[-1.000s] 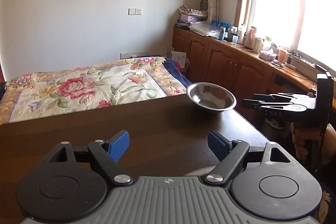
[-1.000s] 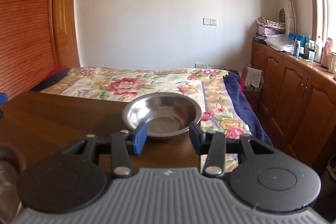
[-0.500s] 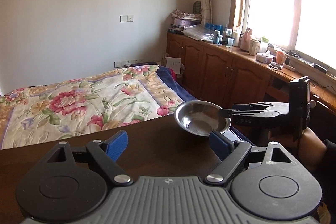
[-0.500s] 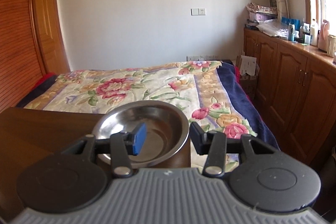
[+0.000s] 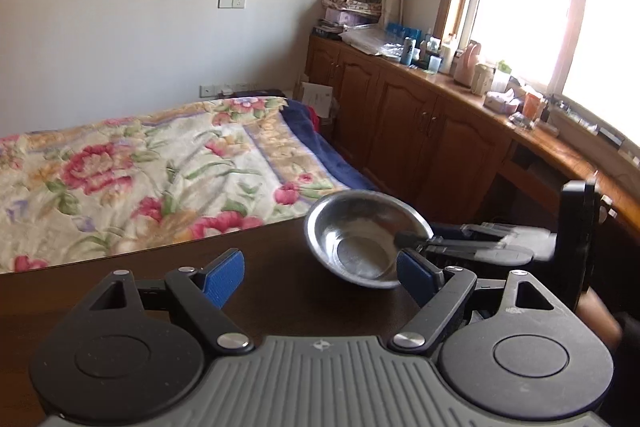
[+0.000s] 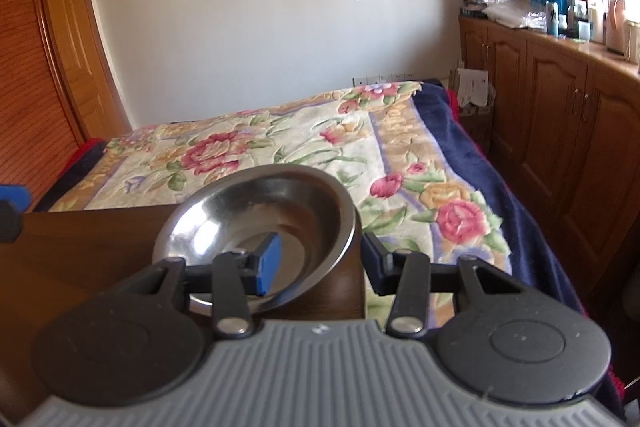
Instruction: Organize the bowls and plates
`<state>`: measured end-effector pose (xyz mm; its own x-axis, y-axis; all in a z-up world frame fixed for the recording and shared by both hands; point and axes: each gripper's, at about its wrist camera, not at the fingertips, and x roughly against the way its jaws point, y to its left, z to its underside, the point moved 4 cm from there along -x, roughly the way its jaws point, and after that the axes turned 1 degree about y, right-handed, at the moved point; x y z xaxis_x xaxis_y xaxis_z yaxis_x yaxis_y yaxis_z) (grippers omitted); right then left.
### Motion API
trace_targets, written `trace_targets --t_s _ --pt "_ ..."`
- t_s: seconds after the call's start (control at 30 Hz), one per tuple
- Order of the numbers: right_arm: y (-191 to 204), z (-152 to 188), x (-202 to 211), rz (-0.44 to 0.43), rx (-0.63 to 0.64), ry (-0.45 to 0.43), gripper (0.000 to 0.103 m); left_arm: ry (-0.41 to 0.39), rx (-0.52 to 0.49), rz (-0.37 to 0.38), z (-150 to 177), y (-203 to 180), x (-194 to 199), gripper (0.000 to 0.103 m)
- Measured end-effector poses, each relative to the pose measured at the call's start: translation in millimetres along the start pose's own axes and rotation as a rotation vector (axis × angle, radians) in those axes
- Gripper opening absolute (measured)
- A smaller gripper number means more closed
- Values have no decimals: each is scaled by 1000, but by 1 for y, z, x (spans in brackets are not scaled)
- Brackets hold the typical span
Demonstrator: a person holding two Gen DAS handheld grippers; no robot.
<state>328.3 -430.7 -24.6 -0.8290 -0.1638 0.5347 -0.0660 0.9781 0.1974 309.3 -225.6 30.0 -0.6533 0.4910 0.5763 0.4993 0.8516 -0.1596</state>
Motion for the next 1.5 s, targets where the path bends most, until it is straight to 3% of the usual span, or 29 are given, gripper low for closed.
trace_targets --t_s 0.17,0.33,0.47,0.73,0.97,1.17,1.5 --pt "4 0 0 -10 -1 9 37 15 -21 -16 -9 -4 -17 83" --pt "4 -1 1 -28 -9 21 30 68 -49 -39 -6 0 -38 68" --pt "6 0 1 -42 -1 27 28 106 -77 -52 -5 8 -50 62" --pt "16 2 0 -66 17 43 20 180 -51 -58 3 29 -69 47" --pt "23 6 2 -82 33 51 20 227 -28 -45 9 31 -76 41" --pt "25 8 5 -107 16 54 17 265 17 -5 15 34 -79 15" --pt "28 7 20 -125 -32 31 12 216 12 15 7 26 -44 12"
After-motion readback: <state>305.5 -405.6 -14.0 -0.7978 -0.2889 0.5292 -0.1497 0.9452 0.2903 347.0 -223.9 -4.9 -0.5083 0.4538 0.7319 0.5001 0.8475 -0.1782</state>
